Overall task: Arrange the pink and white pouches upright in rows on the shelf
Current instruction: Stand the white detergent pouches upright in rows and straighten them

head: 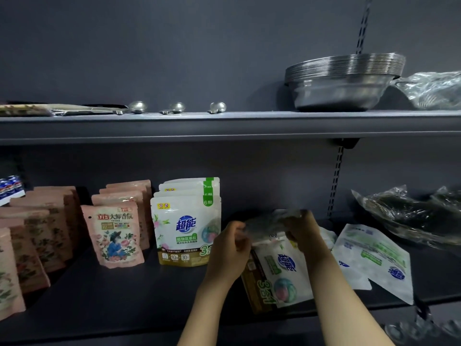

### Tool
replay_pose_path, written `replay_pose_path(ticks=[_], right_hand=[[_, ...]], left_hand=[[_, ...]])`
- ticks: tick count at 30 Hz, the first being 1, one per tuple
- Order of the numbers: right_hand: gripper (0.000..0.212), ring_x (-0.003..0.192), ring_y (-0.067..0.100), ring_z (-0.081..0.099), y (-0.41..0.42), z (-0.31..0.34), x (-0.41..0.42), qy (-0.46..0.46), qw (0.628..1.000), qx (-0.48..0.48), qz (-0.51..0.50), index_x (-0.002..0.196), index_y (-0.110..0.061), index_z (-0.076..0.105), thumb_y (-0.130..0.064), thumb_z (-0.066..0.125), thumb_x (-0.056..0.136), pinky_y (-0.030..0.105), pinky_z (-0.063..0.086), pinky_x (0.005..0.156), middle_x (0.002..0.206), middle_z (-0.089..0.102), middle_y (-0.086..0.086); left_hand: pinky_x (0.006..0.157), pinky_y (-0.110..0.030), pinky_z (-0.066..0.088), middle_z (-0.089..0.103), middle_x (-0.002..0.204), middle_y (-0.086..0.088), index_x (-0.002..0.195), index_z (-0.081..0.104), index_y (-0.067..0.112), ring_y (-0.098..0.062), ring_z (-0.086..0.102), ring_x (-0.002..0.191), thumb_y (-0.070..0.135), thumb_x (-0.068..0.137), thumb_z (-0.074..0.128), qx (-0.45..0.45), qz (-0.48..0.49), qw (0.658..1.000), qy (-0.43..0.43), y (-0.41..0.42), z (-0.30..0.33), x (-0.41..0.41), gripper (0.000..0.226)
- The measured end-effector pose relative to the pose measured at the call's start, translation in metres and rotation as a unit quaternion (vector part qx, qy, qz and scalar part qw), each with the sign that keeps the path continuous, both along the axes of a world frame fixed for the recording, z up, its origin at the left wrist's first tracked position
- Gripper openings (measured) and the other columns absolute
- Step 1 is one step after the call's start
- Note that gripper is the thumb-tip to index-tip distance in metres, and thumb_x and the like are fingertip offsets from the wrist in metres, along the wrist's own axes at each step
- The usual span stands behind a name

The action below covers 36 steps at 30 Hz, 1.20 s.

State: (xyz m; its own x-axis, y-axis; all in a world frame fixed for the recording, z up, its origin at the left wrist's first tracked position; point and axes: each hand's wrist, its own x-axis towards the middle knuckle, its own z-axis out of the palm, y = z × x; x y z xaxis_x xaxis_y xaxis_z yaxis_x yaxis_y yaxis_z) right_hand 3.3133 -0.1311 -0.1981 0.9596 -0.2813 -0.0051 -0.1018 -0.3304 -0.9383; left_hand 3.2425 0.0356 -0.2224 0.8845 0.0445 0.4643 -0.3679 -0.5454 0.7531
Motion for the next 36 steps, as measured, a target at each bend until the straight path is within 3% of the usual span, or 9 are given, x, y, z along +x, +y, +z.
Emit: replay_pose_path(ticks=[2, 4, 8, 13, 17, 24, 30, 32, 36], right_hand=[[0.066, 0.064, 0.020, 0.050, -0.001, 0.015, -0.007, -0.063, 0.975, 0.214, 0.025, 0.143, -0.020, 0.021, 0.006, 0.046, 0.088, 0.021, 0.045, 0.037, 0.102, 0.049, 0.015], [0.066, 0.078, 0.027, 0.057, -0.001, 0.035, -0.020, -0.105, 0.957, 0.259, 0.074, 0.142, -0.026, 0.023, 0.010, 0.042, 0.089, 0.028, 0.053, 0.050, 0.110, 0.050, 0.015], [0.029, 0.090, 0.021, 0.065, 0.002, 0.068, -0.053, -0.157, 0.958, 0.204, 0.130, 0.109, -0.004, 0.060, 0.008, 0.042, 0.091, 0.023, 0.058, 0.068, 0.099, 0.065, 0.010], [0.022, 0.086, 0.013, 0.060, 0.007, 0.081, -0.074, -0.175, 0.955, 0.195, 0.137, 0.096, -0.011, 0.066, 0.000, 0.047, 0.093, 0.039, 0.050, 0.098, 0.086, 0.064, -0.002], [0.026, 0.084, 0.019, 0.066, 0.006, 0.076, -0.084, -0.180, 0.947, 0.198, 0.180, 0.121, -0.019, 0.055, -0.015, 0.050, 0.095, 0.034, 0.055, 0.086, 0.094, 0.070, 0.005], [0.042, 0.092, 0.022, 0.060, -0.005, 0.036, -0.076, -0.316, 0.948, 0.002, -0.031, 0.126, -0.020, 0.047, -0.021, 0.063, 0.087, 0.036, 0.051, 0.078, 0.095, 0.061, 0.002], [0.053, 0.085, 0.006, 0.068, 0.017, 0.015, -0.088, -0.156, 0.969, 0.142, 0.127, 0.121, -0.023, 0.044, -0.026, 0.074, 0.078, 0.028, 0.058, 0.073, 0.104, 0.066, -0.003], [0.055, 0.095, 0.013, 0.068, 0.028, 0.011, -0.087, -0.126, 0.968, 0.115, 0.182, 0.120, -0.023, 0.045, -0.024, 0.077, 0.075, 0.037, 0.058, 0.082, 0.110, 0.067, -0.001], [0.060, 0.094, 0.009, 0.064, 0.055, 0.006, -0.086, -0.077, 0.972, 0.043, 0.220, 0.118, -0.027, 0.038, -0.011, 0.076, 0.075, 0.021, 0.054, 0.070, 0.106, 0.063, -0.006]], left_hand=[[0.079, -0.012, 0.043, 0.054, 0.102, 0.017, 0.121, 0.051, 0.018, -0.006, 0.057, 0.102, 0.020, 0.085, 0.065, -0.019, -0.017, 1.000, -0.003, -0.006, 0.007, 0.002, 0.039], [0.086, -0.015, 0.037, 0.049, 0.117, 0.015, 0.129, 0.046, 0.023, 0.000, 0.045, 0.108, 0.027, 0.081, 0.069, -0.001, -0.029, 1.000, -0.009, -0.011, 0.013, 0.003, 0.053], [0.090, -0.019, 0.037, 0.042, 0.123, 0.017, 0.138, 0.035, 0.029, -0.001, 0.039, 0.116, 0.037, 0.078, 0.069, 0.006, -0.067, 0.997, 0.039, -0.023, 0.026, 0.001, 0.069], [0.072, -0.017, 0.048, 0.066, 0.105, 0.004, 0.105, 0.061, 0.026, -0.009, 0.062, 0.094, 0.033, 0.093, 0.050, -0.100, -0.081, 0.989, 0.071, -0.035, 0.028, -0.005, 0.018], [0.060, -0.016, 0.045, 0.063, 0.084, 0.010, 0.082, 0.061, 0.030, -0.003, 0.059, 0.077, 0.035, 0.096, 0.044, -0.267, -0.023, 0.960, 0.086, -0.028, 0.028, -0.013, 0.023], [0.075, -0.028, 0.047, 0.064, 0.082, 0.008, 0.072, 0.062, 0.025, -0.010, 0.059, 0.081, 0.025, 0.096, 0.048, -0.379, 0.019, 0.922, 0.081, -0.013, 0.026, -0.027, 0.028], [0.096, -0.043, 0.048, 0.069, 0.095, -0.003, 0.084, 0.065, 0.019, -0.021, 0.063, 0.098, 0.020, 0.097, 0.047, -0.444, 0.030, 0.891, 0.093, 0.009, 0.022, -0.035, 0.022], [0.099, -0.047, 0.046, 0.068, 0.105, -0.007, 0.093, 0.065, 0.016, -0.024, 0.062, 0.105, 0.022, 0.097, 0.045, -0.447, 0.044, 0.889, 0.088, 0.019, 0.022, -0.033, 0.021], [0.088, -0.037, 0.052, 0.066, 0.110, -0.001, 0.107, 0.062, 0.016, -0.014, 0.062, 0.099, 0.024, 0.099, 0.041, -0.426, 0.069, 0.900, 0.066, 0.046, 0.022, -0.033, 0.023]])
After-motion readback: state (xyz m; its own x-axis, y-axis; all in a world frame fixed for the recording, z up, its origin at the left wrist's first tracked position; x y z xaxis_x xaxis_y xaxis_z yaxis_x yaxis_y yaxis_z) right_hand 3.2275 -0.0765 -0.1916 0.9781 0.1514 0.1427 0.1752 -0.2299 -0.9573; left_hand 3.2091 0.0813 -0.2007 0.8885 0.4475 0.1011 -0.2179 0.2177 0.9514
